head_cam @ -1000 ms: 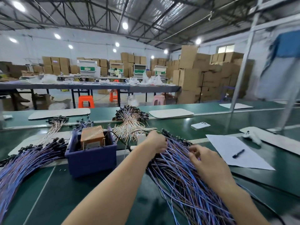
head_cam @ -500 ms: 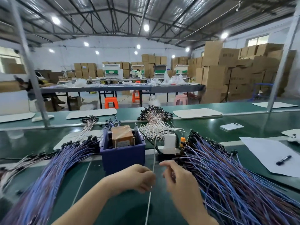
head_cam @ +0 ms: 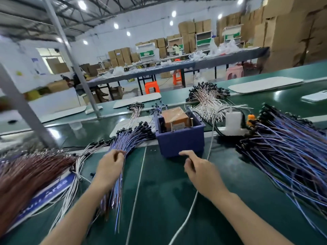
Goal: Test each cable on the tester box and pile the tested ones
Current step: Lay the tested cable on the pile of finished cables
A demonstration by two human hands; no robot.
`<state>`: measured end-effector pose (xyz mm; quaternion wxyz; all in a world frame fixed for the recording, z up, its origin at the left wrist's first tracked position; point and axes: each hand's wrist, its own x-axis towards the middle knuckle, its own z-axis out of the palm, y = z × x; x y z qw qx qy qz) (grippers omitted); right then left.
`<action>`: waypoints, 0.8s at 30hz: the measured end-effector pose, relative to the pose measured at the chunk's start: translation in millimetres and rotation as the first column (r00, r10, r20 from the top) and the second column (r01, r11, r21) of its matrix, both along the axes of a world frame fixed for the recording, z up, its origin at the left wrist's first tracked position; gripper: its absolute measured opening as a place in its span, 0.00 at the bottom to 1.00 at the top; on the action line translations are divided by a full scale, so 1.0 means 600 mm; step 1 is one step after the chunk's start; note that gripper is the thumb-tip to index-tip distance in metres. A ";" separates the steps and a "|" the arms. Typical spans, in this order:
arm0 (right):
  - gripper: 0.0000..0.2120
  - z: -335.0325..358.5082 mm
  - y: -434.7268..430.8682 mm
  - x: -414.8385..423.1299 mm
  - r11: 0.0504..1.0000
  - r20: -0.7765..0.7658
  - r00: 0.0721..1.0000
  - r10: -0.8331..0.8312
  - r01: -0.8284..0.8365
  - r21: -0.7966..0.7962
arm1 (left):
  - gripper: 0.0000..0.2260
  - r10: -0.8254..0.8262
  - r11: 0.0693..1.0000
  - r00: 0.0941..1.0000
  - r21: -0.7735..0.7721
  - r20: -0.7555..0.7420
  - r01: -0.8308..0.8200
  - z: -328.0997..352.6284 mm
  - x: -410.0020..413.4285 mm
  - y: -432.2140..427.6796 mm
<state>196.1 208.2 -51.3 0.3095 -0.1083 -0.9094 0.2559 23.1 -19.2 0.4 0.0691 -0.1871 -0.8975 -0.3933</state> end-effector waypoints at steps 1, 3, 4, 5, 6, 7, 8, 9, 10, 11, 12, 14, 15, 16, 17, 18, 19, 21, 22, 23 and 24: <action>0.14 0.000 0.004 -0.001 1.000 0.019 1.000 -0.001 0.001 -0.011 | 0.09 0.020 0.998 1.000 -0.059 -0.018 -0.021 0.000 -0.013 -0.002; 0.15 0.000 0.007 0.000 0.999 0.038 0.999 -0.007 0.008 -0.037 | 0.11 0.056 0.981 0.996 -0.181 -0.075 -0.069 -0.003 -0.038 0.000; 0.15 0.000 0.007 0.001 0.999 0.037 0.999 -0.015 0.016 -0.040 | 0.12 0.064 0.965 0.994 -0.248 -0.093 -0.085 -0.005 -0.047 0.004; 0.15 0.000 0.006 0.001 0.999 0.038 0.999 -0.023 0.025 -0.038 | 0.13 0.063 0.944 0.993 -0.317 -0.099 -0.091 -0.008 -0.055 0.008; 0.15 0.000 0.005 0.001 0.999 0.042 0.999 -0.030 0.031 -0.038 | 0.14 0.061 0.918 0.993 -0.386 -0.098 -0.094 -0.010 -0.061 0.013; 0.15 0.000 0.006 0.002 0.998 0.046 0.998 -0.034 0.036 -0.044 | 0.13 0.060 0.887 0.994 -0.451 -0.096 -0.097 -0.012 -0.065 0.017; 0.15 0.000 0.006 0.001 0.998 0.047 0.998 -0.038 0.040 -0.053 | 0.13 0.061 0.857 0.993 -0.505 -0.100 -0.104 -0.014 -0.067 0.020; 0.15 0.000 0.008 0.001 0.997 0.047 0.998 -0.042 0.045 -0.062 | 0.14 0.066 0.831 0.992 -0.545 -0.106 -0.114 -0.016 -0.069 0.023; 0.14 -0.001 0.009 0.000 0.997 0.046 0.998 -0.045 0.048 -0.066 | 0.14 0.077 0.814 0.991 -0.566 -0.112 -0.128 -0.017 -0.071 0.026; 0.14 -0.002 0.009 0.000 0.997 0.043 0.998 -0.048 0.051 -0.063 | 0.15 0.095 0.807 0.989 -0.573 -0.115 -0.144 -0.019 -0.073 0.029; 0.14 -0.003 0.009 -0.001 0.997 0.039 0.998 -0.051 0.053 -0.060 | 0.15 0.114 0.804 0.987 -0.573 -0.114 -0.159 -0.020 -0.075 0.032; 0.14 -0.005 0.010 -0.002 0.996 0.039 0.998 -0.057 0.059 -0.061 | 0.15 0.148 0.801 0.983 -0.571 -0.105 -0.182 -0.022 -0.080 0.037; 0.14 -0.006 0.011 -0.003 0.996 0.042 0.997 -0.061 0.064 -0.064 | 0.15 0.160 0.798 0.981 -0.571 -0.105 -0.191 -0.022 -0.083 0.039; 0.14 -0.007 0.012 -0.004 0.995 0.044 0.997 -0.067 0.070 -0.068 | 0.15 0.168 0.797 0.979 -0.568 -0.113 -0.203 -0.022 -0.085 0.041; 0.14 -0.008 0.013 -0.006 0.995 0.042 0.997 -0.071 0.074 -0.074 | 0.15 0.173 0.801 0.976 -0.558 -0.132 -0.218 -0.023 -0.087 0.044; 0.14 -0.009 0.014 -0.007 0.994 0.039 0.997 -0.072 0.075 -0.083 | 0.15 0.173 0.809 0.972 -0.539 -0.159 -0.232 -0.023 -0.089 0.047; 0.14 -0.011 0.015 -0.009 0.993 0.035 0.997 -0.073 0.076 -0.095 | 0.15 0.164 0.818 0.968 -0.523 -0.187 -0.240 -0.024 -0.091 0.051; 0.13 -0.017 0.017 -0.011 0.984 0.025 0.997 -0.077 0.080 -0.156 | 0.16 0.124 0.824 0.963 -0.517 -0.238 -0.233 -0.026 -0.095 0.062; 0.12 -0.019 0.021 -0.014 0.967 0.016 0.996 -0.084 0.086 -0.240 | 0.16 0.096 0.824 0.962 -0.522 -0.254 -0.220 -0.028 -0.098 0.068; 0.11 -0.020 0.026 -0.018 0.928 -0.002 0.995 -0.104 0.097 -0.359 | 0.16 0.066 0.823 0.962 -0.531 -0.263 -0.202 -0.030 -0.100 0.074; 0.11 -0.020 0.032 -0.023 0.867 -0.026 0.989 -0.142 0.112 -0.485 | 0.16 0.034 0.818 0.963 -0.546 -0.268 -0.181 -0.033 -0.103 0.080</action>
